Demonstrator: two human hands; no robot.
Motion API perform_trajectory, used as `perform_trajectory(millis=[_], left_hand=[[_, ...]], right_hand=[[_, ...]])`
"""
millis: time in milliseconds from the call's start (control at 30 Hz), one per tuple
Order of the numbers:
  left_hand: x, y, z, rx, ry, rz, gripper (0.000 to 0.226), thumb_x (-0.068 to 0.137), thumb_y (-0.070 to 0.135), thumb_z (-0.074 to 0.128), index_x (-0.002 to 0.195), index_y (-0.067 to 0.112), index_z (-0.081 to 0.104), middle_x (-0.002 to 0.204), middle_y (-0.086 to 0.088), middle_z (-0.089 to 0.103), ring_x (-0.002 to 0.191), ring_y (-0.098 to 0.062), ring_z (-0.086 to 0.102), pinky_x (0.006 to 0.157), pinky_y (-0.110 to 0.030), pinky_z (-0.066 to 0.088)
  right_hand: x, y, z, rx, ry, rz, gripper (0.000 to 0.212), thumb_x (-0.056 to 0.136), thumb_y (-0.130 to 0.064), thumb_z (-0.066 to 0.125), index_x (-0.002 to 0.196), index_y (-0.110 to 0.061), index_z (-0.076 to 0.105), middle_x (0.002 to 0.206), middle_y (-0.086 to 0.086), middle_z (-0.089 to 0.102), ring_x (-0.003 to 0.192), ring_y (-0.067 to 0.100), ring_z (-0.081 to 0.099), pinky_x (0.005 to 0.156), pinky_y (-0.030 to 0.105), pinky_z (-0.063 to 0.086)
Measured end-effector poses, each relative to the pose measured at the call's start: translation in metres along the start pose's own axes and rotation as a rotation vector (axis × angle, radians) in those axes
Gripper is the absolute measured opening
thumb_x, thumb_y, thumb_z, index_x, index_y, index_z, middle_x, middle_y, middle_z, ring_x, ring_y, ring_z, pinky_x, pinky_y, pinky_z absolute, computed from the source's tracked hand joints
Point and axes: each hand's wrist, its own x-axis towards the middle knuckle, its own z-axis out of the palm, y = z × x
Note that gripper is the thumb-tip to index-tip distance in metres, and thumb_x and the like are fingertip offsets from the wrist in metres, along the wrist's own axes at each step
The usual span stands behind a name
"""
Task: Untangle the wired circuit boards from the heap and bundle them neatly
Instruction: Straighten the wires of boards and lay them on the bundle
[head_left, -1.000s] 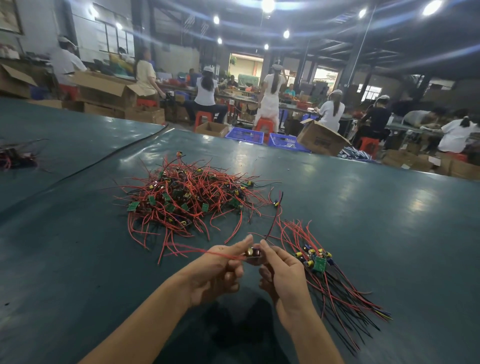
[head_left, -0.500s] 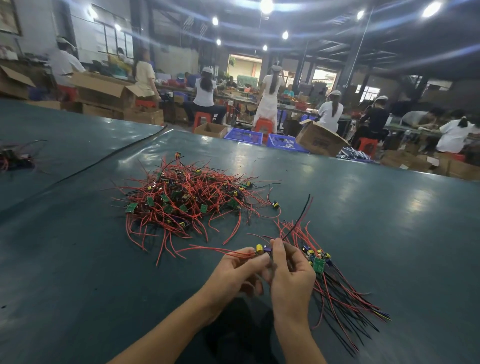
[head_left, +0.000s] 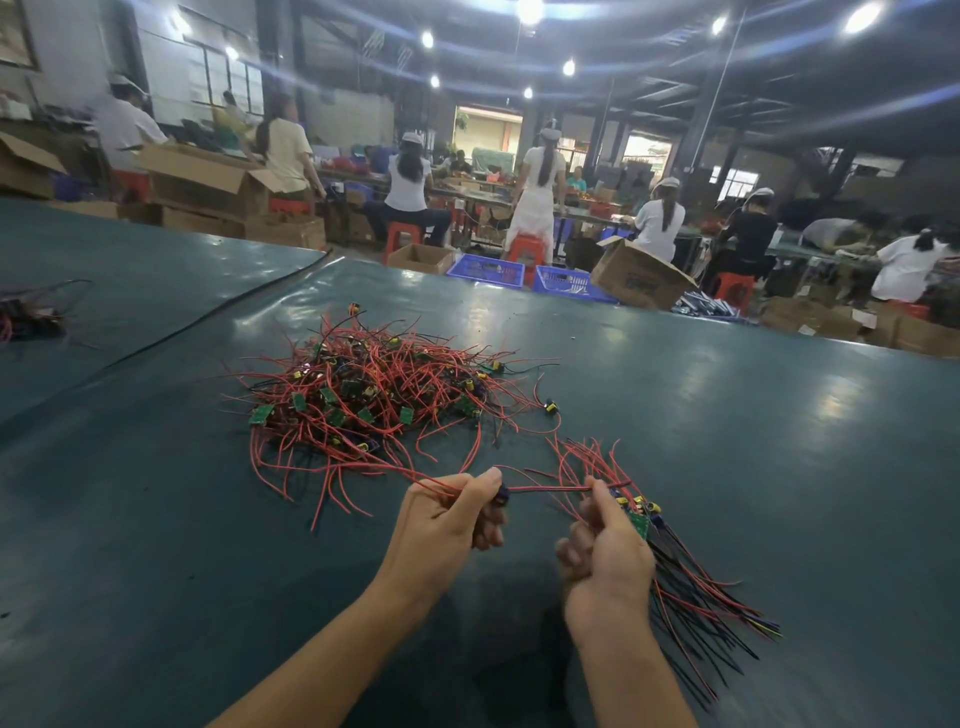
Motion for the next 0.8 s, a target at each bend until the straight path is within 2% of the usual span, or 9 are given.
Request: perform_trajectory(millis=[133, 233, 333, 400, 567, 633, 700, 800], left_hand=[[0.002, 0.002, -0.003, -0.036, 0.02, -0.009, 0.038, 0.094, 0.017, 0.057, 0.057, 0.014, 0.064, 0.053, -0.007, 0.06, 0.043, -0.011, 0.052, 0.045, -0.017, 0.04], [0.004, 0.001, -0.006, -0.021, 0.029, -0.032, 0.036, 0.093, 0.024, 0.058, 0.059, 0.014, 0.065, 0.056, -0.008, 0.062, 0.045, -0.011, 0.051, 0.046, -0.017, 0.041], [0.004, -0.001, -0.007, 0.055, 0.008, -0.026, 0.037, 0.092, 0.028, 0.059, 0.058, 0.016, 0.067, 0.058, -0.007, 0.065, 0.048, -0.013, 0.053, 0.048, -0.019, 0.042], [0.003, -0.002, -0.007, 0.104, -0.036, -0.007, 0.035, 0.092, 0.027, 0.06, 0.061, 0.015, 0.07, 0.059, -0.006, 0.065, 0.051, -0.013, 0.056, 0.051, -0.02, 0.045], [0.002, -0.005, -0.006, 0.187, -0.104, 0.001, 0.031, 0.093, 0.026, 0.061, 0.071, 0.007, 0.073, 0.062, -0.004, 0.066, 0.06, -0.014, 0.062, 0.06, -0.025, 0.051], [0.002, -0.003, -0.005, 0.159, -0.09, -0.012, 0.032, 0.093, 0.023, 0.06, 0.068, 0.006, 0.072, 0.06, -0.005, 0.066, 0.056, -0.014, 0.061, 0.057, -0.024, 0.05], [0.002, 0.001, -0.004, 0.103, -0.068, -0.02, 0.032, 0.094, 0.017, 0.059, 0.065, 0.006, 0.069, 0.058, -0.005, 0.064, 0.05, -0.014, 0.058, 0.051, -0.021, 0.046], [0.002, 0.004, -0.004, 0.078, -0.059, -0.015, 0.034, 0.094, 0.012, 0.057, 0.062, 0.009, 0.067, 0.056, -0.004, 0.062, 0.046, -0.013, 0.056, 0.047, -0.019, 0.043]], right_hand=[[0.005, -0.008, -0.004, 0.053, -0.018, -0.062, 0.022, 0.093, -0.015, 0.064, 0.07, -0.016, 0.064, 0.052, -0.008, 0.05, 0.031, 0.003, 0.025, 0.033, 0.013, 0.02], [-0.001, -0.002, -0.002, -0.031, -0.076, -0.089, 0.019, 0.09, -0.024, 0.068, 0.074, -0.015, 0.071, 0.055, -0.01, 0.054, 0.034, 0.003, 0.026, 0.032, 0.015, 0.022], [-0.014, 0.01, 0.001, -0.253, -0.219, -0.113, 0.021, 0.083, -0.035, 0.074, 0.069, -0.019, 0.076, 0.056, -0.01, 0.062, 0.04, 0.003, 0.043, 0.036, 0.017, 0.035], [-0.024, 0.018, 0.004, -0.348, -0.323, -0.11, 0.02, 0.082, -0.034, 0.074, 0.068, -0.021, 0.077, 0.058, -0.004, 0.065, 0.045, 0.006, 0.054, 0.041, 0.019, 0.043], [-0.026, 0.018, 0.007, -0.321, -0.3, -0.04, 0.022, 0.085, -0.022, 0.073, 0.064, -0.017, 0.078, 0.071, 0.01, 0.074, 0.063, 0.022, 0.071, 0.058, 0.03, 0.058], [-0.023, 0.014, 0.007, -0.273, -0.264, 0.002, 0.025, 0.085, -0.022, 0.072, 0.061, -0.016, 0.077, 0.065, 0.006, 0.072, 0.054, 0.017, 0.067, 0.048, 0.025, 0.053], [-0.017, 0.007, 0.006, -0.211, -0.18, 0.028, 0.028, 0.085, -0.022, 0.073, 0.058, -0.014, 0.073, 0.054, -0.004, 0.06, 0.039, 0.006, 0.05, 0.039, 0.018, 0.039], [-0.006, -0.005, 0.003, -0.082, -0.1, 0.053, 0.021, 0.088, -0.02, 0.069, 0.068, -0.014, 0.065, 0.05, -0.008, 0.049, 0.031, 0.002, 0.032, 0.032, 0.014, 0.027]])
